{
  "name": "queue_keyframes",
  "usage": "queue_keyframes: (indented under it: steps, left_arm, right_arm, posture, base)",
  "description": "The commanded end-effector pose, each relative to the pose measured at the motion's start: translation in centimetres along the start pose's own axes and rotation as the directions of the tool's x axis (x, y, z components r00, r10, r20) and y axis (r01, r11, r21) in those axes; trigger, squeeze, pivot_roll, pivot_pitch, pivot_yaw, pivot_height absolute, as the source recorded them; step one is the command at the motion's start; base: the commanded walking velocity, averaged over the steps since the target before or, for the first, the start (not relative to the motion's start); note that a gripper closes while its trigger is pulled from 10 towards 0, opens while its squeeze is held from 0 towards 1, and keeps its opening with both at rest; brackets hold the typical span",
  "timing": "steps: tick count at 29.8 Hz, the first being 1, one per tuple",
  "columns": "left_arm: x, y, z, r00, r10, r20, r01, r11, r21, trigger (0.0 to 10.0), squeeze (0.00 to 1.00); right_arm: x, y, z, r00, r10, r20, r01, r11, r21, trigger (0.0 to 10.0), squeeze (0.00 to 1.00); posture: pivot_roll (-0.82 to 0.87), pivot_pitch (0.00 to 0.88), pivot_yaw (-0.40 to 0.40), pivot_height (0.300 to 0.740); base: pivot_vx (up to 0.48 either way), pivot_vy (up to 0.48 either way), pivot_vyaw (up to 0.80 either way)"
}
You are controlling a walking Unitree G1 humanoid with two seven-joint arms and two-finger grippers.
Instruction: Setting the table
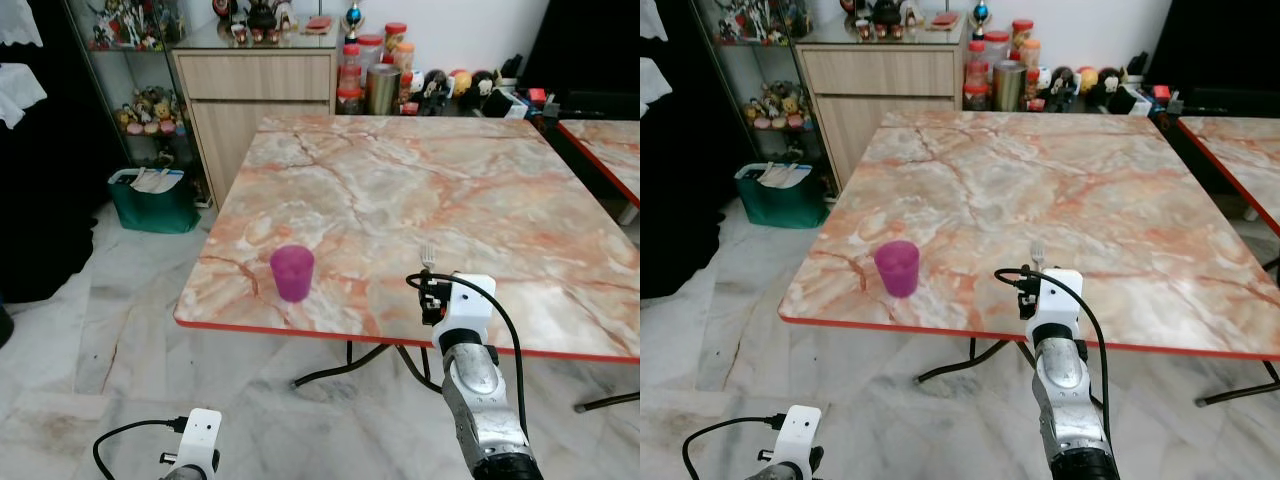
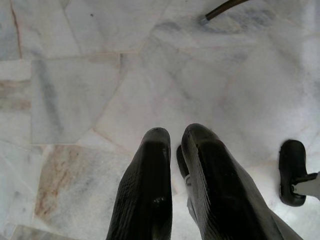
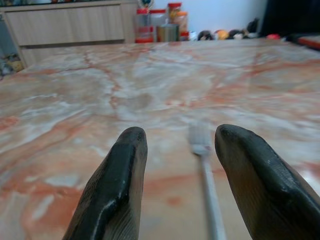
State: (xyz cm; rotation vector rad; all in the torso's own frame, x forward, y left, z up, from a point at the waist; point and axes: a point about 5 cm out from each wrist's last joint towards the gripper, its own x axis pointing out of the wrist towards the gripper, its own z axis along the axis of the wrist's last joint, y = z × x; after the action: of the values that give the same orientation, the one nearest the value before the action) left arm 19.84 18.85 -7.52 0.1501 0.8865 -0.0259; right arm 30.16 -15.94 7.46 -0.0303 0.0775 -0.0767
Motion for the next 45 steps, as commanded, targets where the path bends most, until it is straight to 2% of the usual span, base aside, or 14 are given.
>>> queue_keyframes:
  steps: [1, 14, 19, 30, 34, 35, 39, 40, 41, 42, 45]
  left_arm:
    - [0.0, 0.3, -0.1, 1.000, 0.002, -0.005, -0.002, 1.000, 0.005, 10.0, 0.00]
    - [0.0, 0.3, 0.0, 1.000, 0.001, -0.001, -0.001, 1.000, 0.006, 10.0, 0.00]
    - [0.0, 0.3, -0.1, 1.000, 0.002, -0.003, -0.002, 1.000, 0.008, 10.0, 0.00]
    - [-0.1, 0.2, -0.3, 1.000, -0.005, -0.011, 0.005, 1.000, 0.007, 10.0, 0.00]
    - [-0.1, 0.2, -0.4, 1.000, -0.008, -0.017, 0.008, 1.000, 0.011, 10.0, 0.00]
    - [-0.1, 0.1, -0.4, 1.000, -0.009, -0.018, 0.009, 1.000, 0.011, 10.0, 0.00]
    - [-0.1, 0.1, -0.4, 1.000, -0.013, -0.020, 0.013, 1.000, 0.011, 10.0, 0.00]
    - [-0.1, 0.1, -0.5, 1.000, -0.014, -0.021, 0.014, 1.000, 0.010, 10.0, 0.00]
    - [-0.1, 0.0, -0.5, 1.000, -0.015, -0.023, 0.015, 1.000, 0.010, 10.0, 0.00]
    - [-0.1, 0.0, -0.5, 1.000, -0.016, -0.023, 0.016, 1.000, 0.011, 10.0, 0.00]
    - [-0.1, 0.0, -0.5, 1.000, -0.017, -0.023, 0.017, 1.000, 0.010, 10.0, 0.00]
  right_arm:
    - [0.2, 0.2, 0.6, 1.000, 0.004, 0.022, -0.005, 1.000, 0.015, 10.0, 0.00]
    - [0.1, 0.4, 0.6, 1.000, -0.004, 0.027, 0.004, 1.000, 0.018, 10.0, 0.00]
    - [-0.1, 0.6, 0.3, 1.000, -0.001, 0.015, 0.001, 1.000, 0.017, 10.0, 0.00]
    - [-0.6, 0.4, -1.0, 0.996, -0.050, -0.070, 0.051, 0.999, 0.010, 10.0, 0.00]
    - [-0.8, -0.1, -2.1, 0.987, -0.064, -0.145, 0.068, 0.998, 0.018, 10.0, 0.00]
    - [-0.9, -0.3, -2.5, 0.983, -0.080, -0.166, 0.084, 0.996, 0.015, 10.0, 1.00]
    - [-0.9, -0.6, -2.7, 0.975, -0.110, -0.193, 0.118, 0.993, 0.030, 10.0, 1.00]
    - [-0.8, -0.7, -2.8, 0.973, -0.115, -0.201, 0.121, 0.992, 0.022, 10.0, 0.31]
    - [-0.7, -0.7, -2.8, 0.971, -0.117, -0.206, 0.123, 0.992, 0.017, 10.0, 0.31]
    - [-0.7, -0.8, -2.8, 0.970, -0.119, -0.211, 0.124, 0.992, 0.011, 10.0, 0.00]
    - [-0.6, -0.8, -2.9, 0.966, -0.122, -0.228, 0.126, 0.992, 0.000, 10.0, 0.00]
  posture:
    - [-0.03, 0.000, 0.008, 0.736]
    - [-0.03, 0.000, 0.011, 0.736]
    - [-0.03, 0.000, 0.011, 0.736]
    - [-0.03, 0.000, 0.012, 0.736]
    - [-0.03, 0.000, 0.012, 0.736]
    - [-0.03, 0.000, 0.014, 0.736]
    - [-0.03, 0.000, 0.013, 0.736]
    - [-0.03, 0.000, 0.013, 0.736]
    - [-0.03, 0.000, 0.012, 0.736]
    - [-0.03, 0.000, 0.012, 0.736]
    - [-0.03, 0.000, 0.011, 0.736]
  base:
    - [0.285, 0.000, 0.00]
    - [0.282, 0.000, 0.00]
    - [0.000, 0.000, 0.00]
    - [0.000, 0.000, 0.00]
    - [0.000, 0.000, 0.00]
    - [0.000, 0.000, 0.00]
    - [0.000, 0.000, 0.00]
    - [0.000, 0.000, 0.00]
    - [0.000, 0.000, 0.00]
    - [0.000, 0.000, 0.00]
    - [0.000, 0.000, 0.00]
